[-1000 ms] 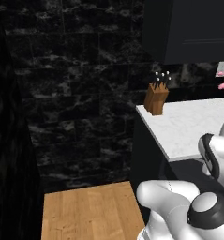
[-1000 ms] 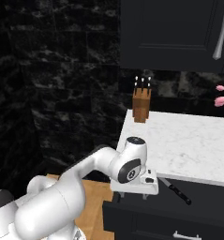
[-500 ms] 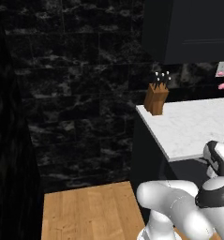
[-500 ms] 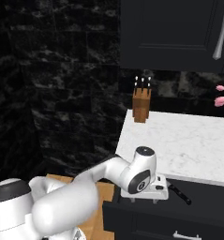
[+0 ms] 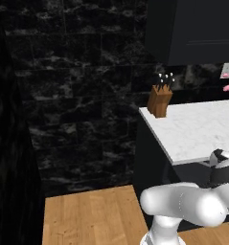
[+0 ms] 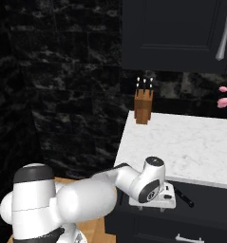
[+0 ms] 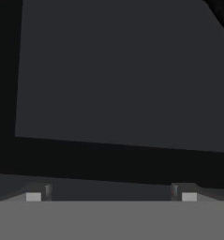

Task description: Pick up the knife from the drawer and place it on the cutting board. Then place the meat from the plate to the cutting board.

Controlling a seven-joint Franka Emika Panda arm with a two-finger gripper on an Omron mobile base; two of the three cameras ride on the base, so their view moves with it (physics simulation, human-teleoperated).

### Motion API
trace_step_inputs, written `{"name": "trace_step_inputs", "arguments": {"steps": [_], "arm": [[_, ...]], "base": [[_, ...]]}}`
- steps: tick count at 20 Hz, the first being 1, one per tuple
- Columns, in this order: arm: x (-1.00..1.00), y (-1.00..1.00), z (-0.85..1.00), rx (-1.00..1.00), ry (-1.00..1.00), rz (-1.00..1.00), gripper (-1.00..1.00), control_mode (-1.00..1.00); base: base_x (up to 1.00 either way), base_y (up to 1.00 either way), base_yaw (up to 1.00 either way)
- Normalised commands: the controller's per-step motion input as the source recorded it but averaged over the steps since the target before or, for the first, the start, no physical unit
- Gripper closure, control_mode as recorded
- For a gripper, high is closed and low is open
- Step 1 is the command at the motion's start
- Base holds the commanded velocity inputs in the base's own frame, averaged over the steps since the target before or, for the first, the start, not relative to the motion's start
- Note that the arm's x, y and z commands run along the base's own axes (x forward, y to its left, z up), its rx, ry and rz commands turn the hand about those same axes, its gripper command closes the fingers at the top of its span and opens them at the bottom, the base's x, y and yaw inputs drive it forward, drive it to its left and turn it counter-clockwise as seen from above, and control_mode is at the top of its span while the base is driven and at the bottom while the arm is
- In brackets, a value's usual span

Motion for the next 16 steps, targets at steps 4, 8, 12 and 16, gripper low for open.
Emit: {"name": "trace_step_inputs", "arguments": {"steps": [4,8,12,16], "arm": [[0.00,-0.03,-0.09,0.00,0.00,0.00,-1.00,-1.00],[0.00,0.00,0.00,0.00,0.00,0.00,-1.00,-1.00],[0.16,0.00,0.00,0.00,0.00,-0.01,-1.00,-1.00],[0.24,0.00,-0.04,0.00,0.00,-0.06,-1.00,-1.00]], "base": [[0.00,0.00,0.00],[0.00,0.00,0.00],[0.00,0.00,0.00],[0.00,0.00,0.00]]}}
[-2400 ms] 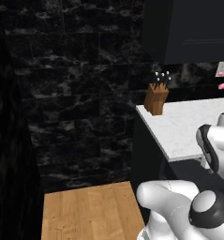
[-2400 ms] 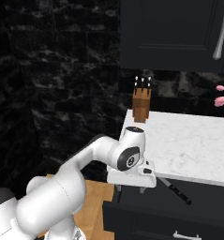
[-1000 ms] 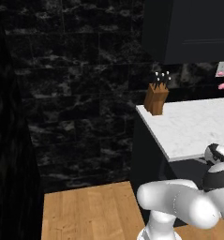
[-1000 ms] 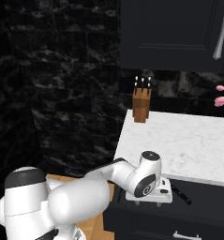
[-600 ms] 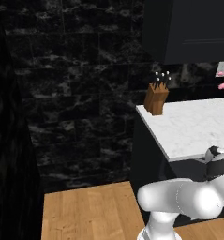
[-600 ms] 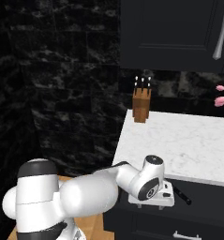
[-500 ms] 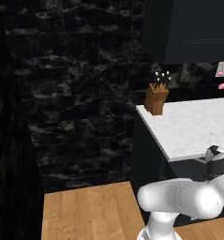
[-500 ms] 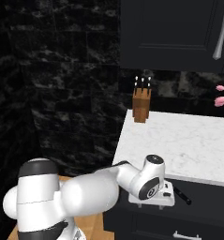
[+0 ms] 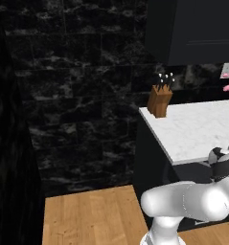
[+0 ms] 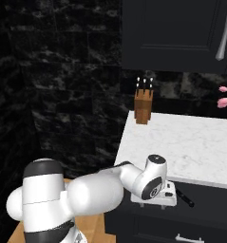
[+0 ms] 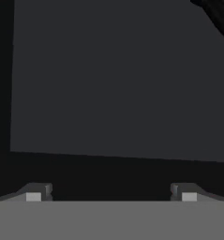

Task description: Pick up the knife from the drawer and place it on the cutting board. Then place the meat from the plate to the cutting board.

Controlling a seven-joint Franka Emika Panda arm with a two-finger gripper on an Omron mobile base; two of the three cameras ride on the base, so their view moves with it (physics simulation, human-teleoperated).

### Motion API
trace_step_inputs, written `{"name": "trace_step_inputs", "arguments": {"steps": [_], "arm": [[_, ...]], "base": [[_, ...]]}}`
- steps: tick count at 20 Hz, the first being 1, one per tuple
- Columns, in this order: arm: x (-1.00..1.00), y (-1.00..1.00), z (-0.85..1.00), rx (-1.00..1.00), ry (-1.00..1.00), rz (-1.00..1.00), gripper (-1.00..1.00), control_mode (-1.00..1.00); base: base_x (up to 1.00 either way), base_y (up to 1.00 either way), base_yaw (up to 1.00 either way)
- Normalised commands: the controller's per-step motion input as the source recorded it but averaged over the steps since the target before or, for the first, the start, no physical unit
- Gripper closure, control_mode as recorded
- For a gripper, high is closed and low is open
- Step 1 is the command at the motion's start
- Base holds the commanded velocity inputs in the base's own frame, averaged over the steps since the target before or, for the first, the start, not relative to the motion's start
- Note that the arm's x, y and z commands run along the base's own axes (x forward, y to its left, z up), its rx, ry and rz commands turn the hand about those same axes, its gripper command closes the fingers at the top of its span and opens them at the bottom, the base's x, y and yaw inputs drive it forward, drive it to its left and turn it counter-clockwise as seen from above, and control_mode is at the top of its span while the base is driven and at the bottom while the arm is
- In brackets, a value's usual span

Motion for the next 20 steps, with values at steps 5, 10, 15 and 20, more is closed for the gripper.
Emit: {"name": "trace_step_inputs", "arguments": {"steps": [5,10,15,20], "arm": [[0.07,0.00,-0.21,0.00,0.00,-0.09,-1.00,-1.00],[-0.05,0.00,-0.29,0.01,0.11,-0.07,-1.00,-1.00],[-0.06,-0.01,-0.10,0.00,0.14,-0.04,-1.00,-1.00],[-0.24,-0.05,0.00,0.03,0.11,-0.01,-1.00,-1.00]], "base": [[0.00,0.00,0.00],[0.00,0.00,0.00],[0.00,0.00,0.00],[0.00,0.00,0.00]]}}
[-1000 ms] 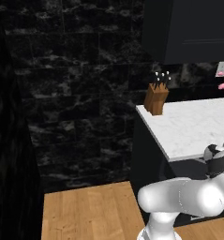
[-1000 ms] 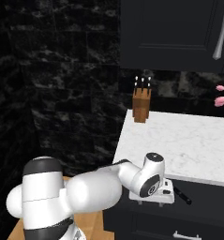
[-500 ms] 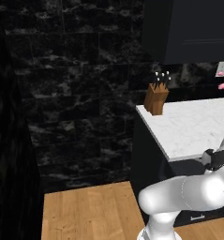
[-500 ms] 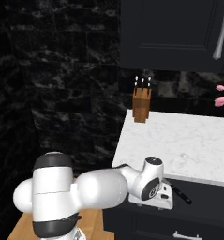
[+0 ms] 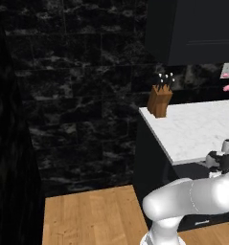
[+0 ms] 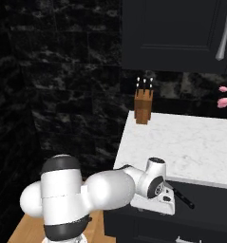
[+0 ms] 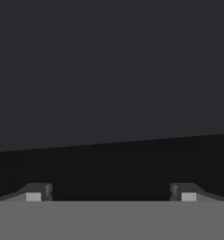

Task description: Pick up the knife from the drawer and place it on the cutting board. Then place the meat from the plate to the cutting board.

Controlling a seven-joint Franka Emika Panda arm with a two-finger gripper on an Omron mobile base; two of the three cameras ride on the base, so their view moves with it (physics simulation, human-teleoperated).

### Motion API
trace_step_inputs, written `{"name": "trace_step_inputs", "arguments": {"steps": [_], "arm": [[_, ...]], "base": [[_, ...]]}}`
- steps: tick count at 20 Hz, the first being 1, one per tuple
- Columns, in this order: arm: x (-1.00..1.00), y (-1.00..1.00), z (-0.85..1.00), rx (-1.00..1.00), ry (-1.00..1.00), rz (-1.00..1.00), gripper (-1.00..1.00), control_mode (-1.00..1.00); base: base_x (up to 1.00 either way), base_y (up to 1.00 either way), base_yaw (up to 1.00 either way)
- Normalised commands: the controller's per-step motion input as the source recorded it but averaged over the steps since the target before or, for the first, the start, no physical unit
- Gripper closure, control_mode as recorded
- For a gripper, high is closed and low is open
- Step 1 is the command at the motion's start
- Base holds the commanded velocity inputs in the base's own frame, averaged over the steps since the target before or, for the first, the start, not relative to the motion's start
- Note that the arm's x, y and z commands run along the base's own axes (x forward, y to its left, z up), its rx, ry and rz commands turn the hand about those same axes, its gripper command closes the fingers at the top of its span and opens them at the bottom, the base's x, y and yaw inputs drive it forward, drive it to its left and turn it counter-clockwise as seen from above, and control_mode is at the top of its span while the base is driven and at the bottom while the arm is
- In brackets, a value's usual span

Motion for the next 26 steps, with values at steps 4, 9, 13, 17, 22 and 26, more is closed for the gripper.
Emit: {"name": "trace_step_inputs", "arguments": {"steps": [4,9,13,17,22,26], "arm": [[-0.37,-0.03,-0.01,0.03,0.11,0.00,-1.00,-1.00],[-0.40,-0.01,-0.12,0.02,0.06,0.00,-1.00,-1.00],[-0.46,0.00,-0.09,0.03,0.07,0.00,-1.00,-1.00],[-0.57,0.00,-0.13,0.03,0.05,-0.01,-1.00,-1.00],[-0.66,0.00,-0.06,0.04,0.04,-0.01,-1.00,-1.00],[-0.61,0.00,-0.01,0.05,0.05,0.00,-1.00,-1.00]], "base": [[0.00,0.00,0.00],[0.00,0.00,0.00],[0.00,0.00,0.00],[0.00,0.00,0.00],[0.00,0.00,0.00],[0.00,0.00,0.00]]}}
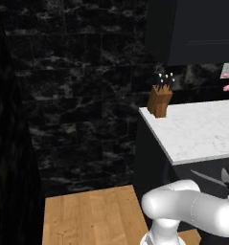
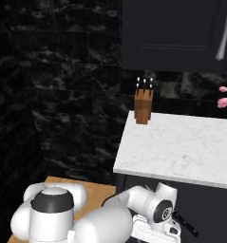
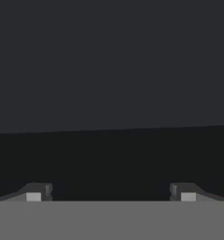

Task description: Pick up the knife from the drawer and place it on the cutting board. Then place the meat from the plate to the cutting board.

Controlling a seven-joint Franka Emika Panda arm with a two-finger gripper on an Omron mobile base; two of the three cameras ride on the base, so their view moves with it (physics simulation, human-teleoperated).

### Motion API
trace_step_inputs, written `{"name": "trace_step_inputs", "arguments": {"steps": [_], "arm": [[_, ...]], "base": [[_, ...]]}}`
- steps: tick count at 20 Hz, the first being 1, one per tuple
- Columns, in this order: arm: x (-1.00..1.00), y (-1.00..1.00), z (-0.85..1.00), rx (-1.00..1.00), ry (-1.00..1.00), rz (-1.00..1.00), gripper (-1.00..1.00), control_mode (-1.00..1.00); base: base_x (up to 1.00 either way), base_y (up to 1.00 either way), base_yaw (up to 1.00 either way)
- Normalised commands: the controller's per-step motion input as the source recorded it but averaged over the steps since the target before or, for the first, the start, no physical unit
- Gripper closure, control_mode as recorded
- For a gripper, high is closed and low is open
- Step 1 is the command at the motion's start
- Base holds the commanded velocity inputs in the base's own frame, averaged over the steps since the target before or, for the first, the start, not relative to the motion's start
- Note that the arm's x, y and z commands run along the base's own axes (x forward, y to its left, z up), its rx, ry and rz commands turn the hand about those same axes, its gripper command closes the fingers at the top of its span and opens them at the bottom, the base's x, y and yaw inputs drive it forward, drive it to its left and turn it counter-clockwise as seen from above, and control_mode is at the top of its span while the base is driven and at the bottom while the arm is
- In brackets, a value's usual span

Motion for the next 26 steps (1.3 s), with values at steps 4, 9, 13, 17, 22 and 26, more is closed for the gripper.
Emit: {"name": "trace_step_inputs", "arguments": {"steps": [4,9,13,17,22,26], "arm": [[-0.62,-0.01,0.00,0.05,0.03,0.00,-1.00,-1.00],[-0.27,-0.01,0.05,0.02,0.01,0.00,-1.00,-1.00],[0.58,-0.06,0.60,0.00,-0.08,0.00,-1.00,-1.00],[0.82,-0.34,0.90,0.00,-0.07,0.00,-1.00,-1.00],[0.58,-0.54,0.58,0.05,-0.13,0.01,-1.00,-1.00],[0.50,-0.51,0.01,0.06,-0.03,0.11,-1.00,-1.00]], "base": [[0.00,0.00,0.00],[0.00,0.00,0.00],[0.00,0.00,0.00],[0.00,0.00,0.00],[0.00,0.00,0.00],[0.00,0.00,0.00]]}}
